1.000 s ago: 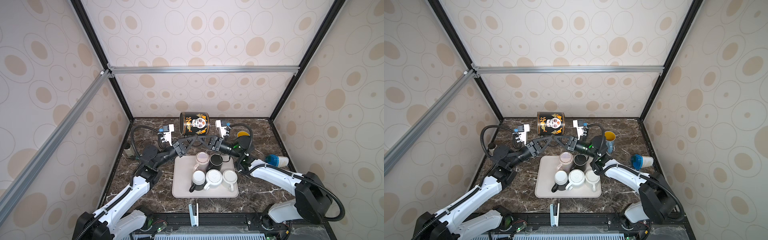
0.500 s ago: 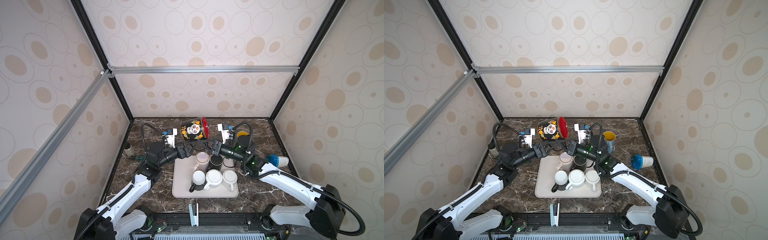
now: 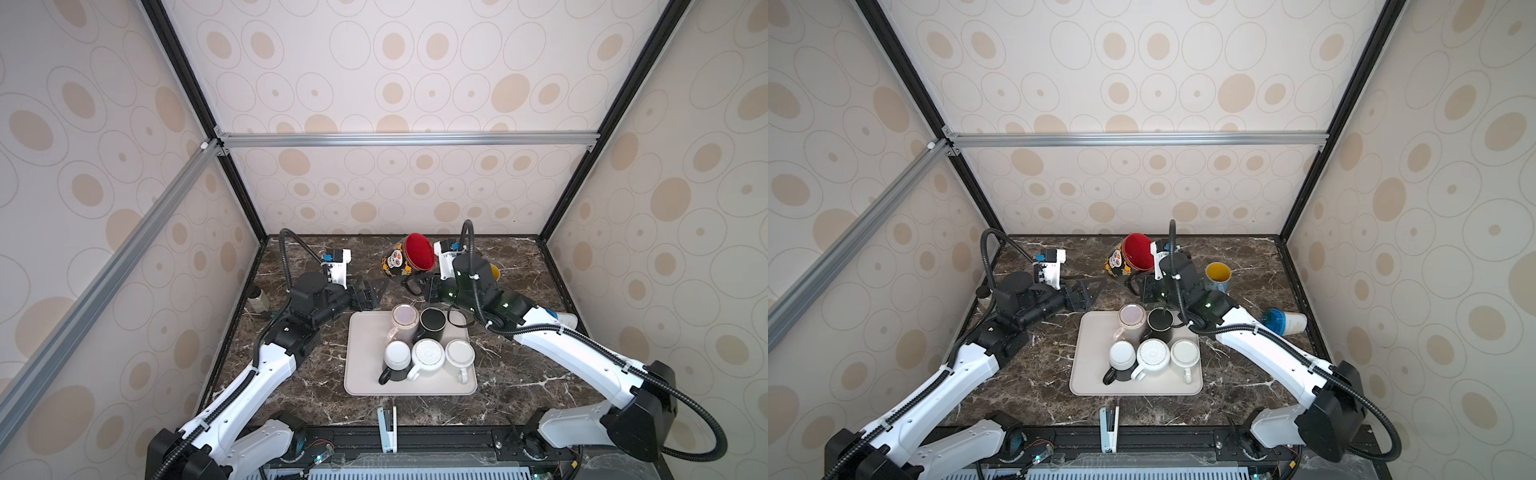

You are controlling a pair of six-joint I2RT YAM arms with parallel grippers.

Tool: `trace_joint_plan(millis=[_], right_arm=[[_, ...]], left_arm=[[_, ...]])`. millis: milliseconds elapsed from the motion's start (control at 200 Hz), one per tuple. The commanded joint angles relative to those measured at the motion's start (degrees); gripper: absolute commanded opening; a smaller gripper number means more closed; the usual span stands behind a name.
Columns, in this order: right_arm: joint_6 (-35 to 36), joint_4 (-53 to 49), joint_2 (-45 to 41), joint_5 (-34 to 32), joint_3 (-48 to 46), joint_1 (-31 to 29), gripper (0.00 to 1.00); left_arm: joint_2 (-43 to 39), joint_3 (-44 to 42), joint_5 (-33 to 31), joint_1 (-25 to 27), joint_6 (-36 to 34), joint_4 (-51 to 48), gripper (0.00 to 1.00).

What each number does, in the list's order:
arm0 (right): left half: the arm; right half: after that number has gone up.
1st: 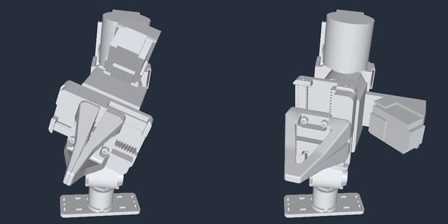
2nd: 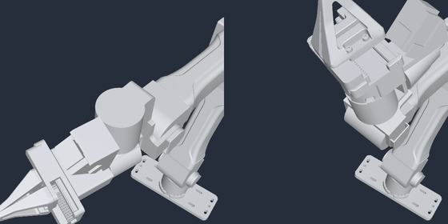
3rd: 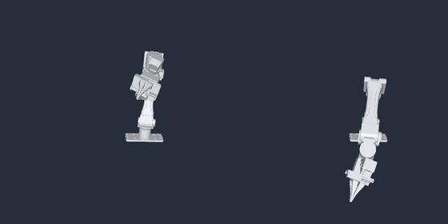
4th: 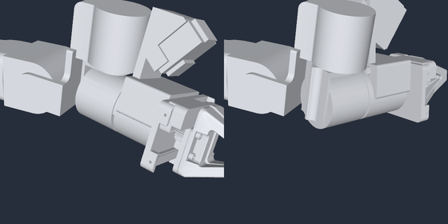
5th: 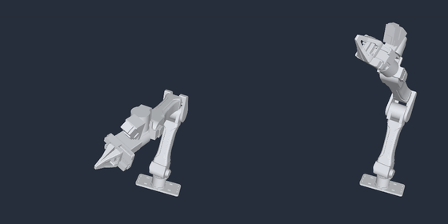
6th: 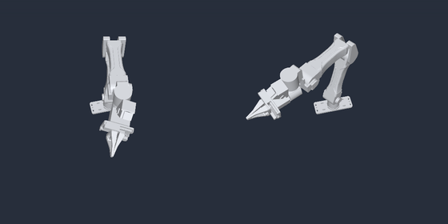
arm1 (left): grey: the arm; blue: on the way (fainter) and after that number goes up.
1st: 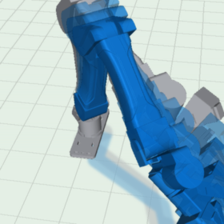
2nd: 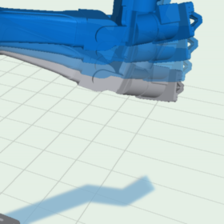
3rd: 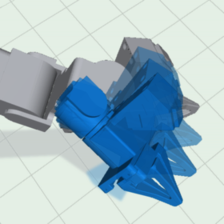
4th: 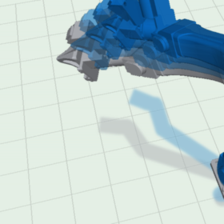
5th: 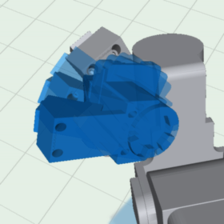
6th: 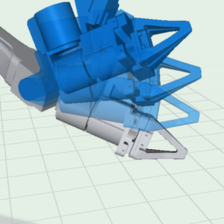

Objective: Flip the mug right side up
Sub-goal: 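Turn the mug upright with the right gripper while left gripper releases and withdraws, then lower the upright black mug onto the table beside the blue mug with right gripper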

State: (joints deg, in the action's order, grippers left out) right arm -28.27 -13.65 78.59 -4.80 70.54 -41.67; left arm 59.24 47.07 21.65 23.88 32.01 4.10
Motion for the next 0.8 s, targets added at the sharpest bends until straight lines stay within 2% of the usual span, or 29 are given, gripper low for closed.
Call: trace_joint_plan(millis=[0,305,795], right_arm=[[6.77,-4.71,1.34,-12.52,6.96,0.91,0.00],[9.71,-13.89,8.07,-18.86,13.77,5.96,0.00],[9.70,-14.72,11.07,-17.28,10.27,12.28,0.00]], left_arm=[[-1.17,2.24,-5.91,-0.43,-6.36,-6.79,1.00],[-1.76,0.11,-7.42,-0.50,-6.44,-6.82,1.00],[-1.51,-3.01,-7.07,-0.50,-4.86,-5.86,1.00]])
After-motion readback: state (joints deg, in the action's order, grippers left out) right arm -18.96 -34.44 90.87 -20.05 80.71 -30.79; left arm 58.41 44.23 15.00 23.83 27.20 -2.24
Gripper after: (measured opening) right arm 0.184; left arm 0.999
